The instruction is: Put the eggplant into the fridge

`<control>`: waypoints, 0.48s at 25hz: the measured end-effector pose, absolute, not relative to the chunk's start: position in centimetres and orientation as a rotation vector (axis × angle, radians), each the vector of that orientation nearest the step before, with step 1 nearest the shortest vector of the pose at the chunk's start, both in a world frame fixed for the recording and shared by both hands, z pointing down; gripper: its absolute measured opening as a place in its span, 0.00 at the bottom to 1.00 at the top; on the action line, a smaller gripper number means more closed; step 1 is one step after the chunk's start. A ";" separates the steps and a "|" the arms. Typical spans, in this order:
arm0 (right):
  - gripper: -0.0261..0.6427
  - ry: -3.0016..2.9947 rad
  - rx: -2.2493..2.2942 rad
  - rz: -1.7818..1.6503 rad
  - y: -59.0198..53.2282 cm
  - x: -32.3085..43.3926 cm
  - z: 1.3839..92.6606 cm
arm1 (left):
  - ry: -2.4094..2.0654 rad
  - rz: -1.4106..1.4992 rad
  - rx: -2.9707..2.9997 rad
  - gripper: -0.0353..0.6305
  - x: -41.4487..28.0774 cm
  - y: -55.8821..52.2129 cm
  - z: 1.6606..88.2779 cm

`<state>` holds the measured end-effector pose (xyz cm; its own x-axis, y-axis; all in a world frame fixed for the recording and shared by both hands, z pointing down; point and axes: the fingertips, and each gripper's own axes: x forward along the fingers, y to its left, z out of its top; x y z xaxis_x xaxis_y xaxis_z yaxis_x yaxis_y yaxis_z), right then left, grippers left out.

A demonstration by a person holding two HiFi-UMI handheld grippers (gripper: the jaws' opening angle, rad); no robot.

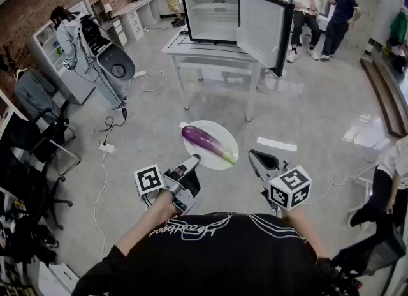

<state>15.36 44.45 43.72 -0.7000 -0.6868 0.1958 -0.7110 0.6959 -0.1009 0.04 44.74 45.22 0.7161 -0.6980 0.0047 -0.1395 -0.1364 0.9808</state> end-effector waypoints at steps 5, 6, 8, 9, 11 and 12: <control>0.05 -2.757 1.137 0.255 44.5 15.2 44.1 | -0.678 -0.558 1.657 0.08 0.0 44.9 45.6; 0.05 -2.757 1.136 0.256 44.5 15.2 44.2 | -0.679 -0.561 1.654 0.08 0.1 44.9 45.7; 0.05 -2.757 1.134 0.260 44.5 15.3 44.4 | -0.681 -0.565 1.648 0.08 0.2 44.9 45.9; 0.05 -2.755 1.133 0.261 44.5 15.4 44.5 | -0.682 -0.566 1.646 0.08 0.2 44.9 46.0; 0.05 -2.750 1.131 0.261 44.3 15.6 44.7 | -0.683 -0.567 1.645 0.08 0.3 44.7 46.1; 0.05 -2.746 1.131 0.261 44.2 15.7 44.8 | -0.683 -0.568 1.645 0.08 0.4 44.6 46.1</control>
